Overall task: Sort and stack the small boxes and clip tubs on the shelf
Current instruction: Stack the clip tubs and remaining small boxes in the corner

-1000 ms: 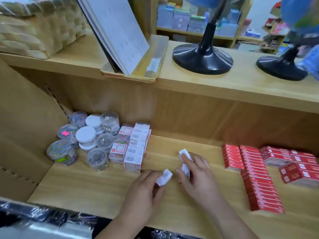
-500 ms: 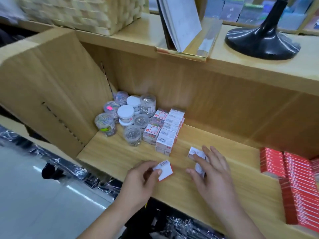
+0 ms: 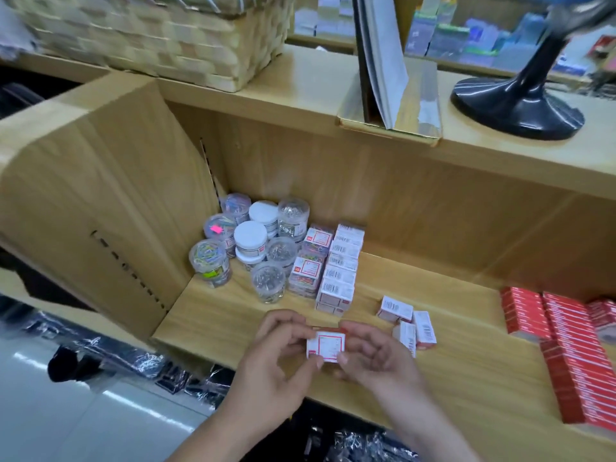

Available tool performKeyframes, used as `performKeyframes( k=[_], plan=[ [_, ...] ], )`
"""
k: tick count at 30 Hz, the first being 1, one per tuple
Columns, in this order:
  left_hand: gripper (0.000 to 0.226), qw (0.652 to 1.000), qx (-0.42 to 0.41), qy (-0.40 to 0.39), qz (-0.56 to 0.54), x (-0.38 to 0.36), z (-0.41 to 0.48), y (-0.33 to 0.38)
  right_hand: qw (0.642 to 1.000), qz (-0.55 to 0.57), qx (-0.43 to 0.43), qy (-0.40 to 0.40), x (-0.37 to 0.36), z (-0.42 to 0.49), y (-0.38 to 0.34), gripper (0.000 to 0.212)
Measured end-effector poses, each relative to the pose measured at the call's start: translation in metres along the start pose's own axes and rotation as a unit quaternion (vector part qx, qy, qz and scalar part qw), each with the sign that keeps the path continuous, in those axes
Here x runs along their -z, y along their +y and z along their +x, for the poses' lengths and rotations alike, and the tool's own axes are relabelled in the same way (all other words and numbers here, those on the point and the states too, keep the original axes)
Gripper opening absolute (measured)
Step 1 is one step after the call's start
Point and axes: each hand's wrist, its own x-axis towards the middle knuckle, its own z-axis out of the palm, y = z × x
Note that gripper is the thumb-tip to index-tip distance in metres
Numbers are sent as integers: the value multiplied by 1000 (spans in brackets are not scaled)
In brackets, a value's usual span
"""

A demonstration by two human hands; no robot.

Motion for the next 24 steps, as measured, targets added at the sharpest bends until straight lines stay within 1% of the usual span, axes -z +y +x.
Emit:
performKeyframes(
  k=[3,5,7,9,11,12,14,16,18,20,22,24],
  plan=[
    [48,994,85,-4,-70,6,6,-8,1000,-5,14,19,-8,6,5,47],
    [54,990,123,-23,-63,9,11,-16,999,-8,22,32,-14,8,5,49],
    [54,990,129,-40,-43,13,16,-23,998,-11,30,50,-17,9,5,42],
    [43,989,121,-86,-14,15,21,-29,995,-12,49,83,-19,11,3,34],
    [26,979,116,-164,27,13,22,-33,989,-40,78,120,-20,13,4,32],
    [22,975,120,-183,40,12,22,-33,985,-56,92,131,-21,15,5,33],
    [19,975,130,-174,50,11,22,-34,982,-85,107,130,-23,15,7,36],
    [18,977,136,-160,17,10,23,-34,980,-118,115,110,-23,14,10,40],
    [14,978,145,-151,-16,10,26,-32,974,-160,135,90,-21,12,12,49],
    [11,978,150,-140,-40,11,29,-30,970,-174,157,71,-19,12,16,55],
    [10,976,151,-146,-55,11,29,-29,969,-174,168,54,-18,15,21,56],
    [17,976,142,-158,-46,11,27,-32,957,-212,188,66,-16,19,28,60]
  ],
)
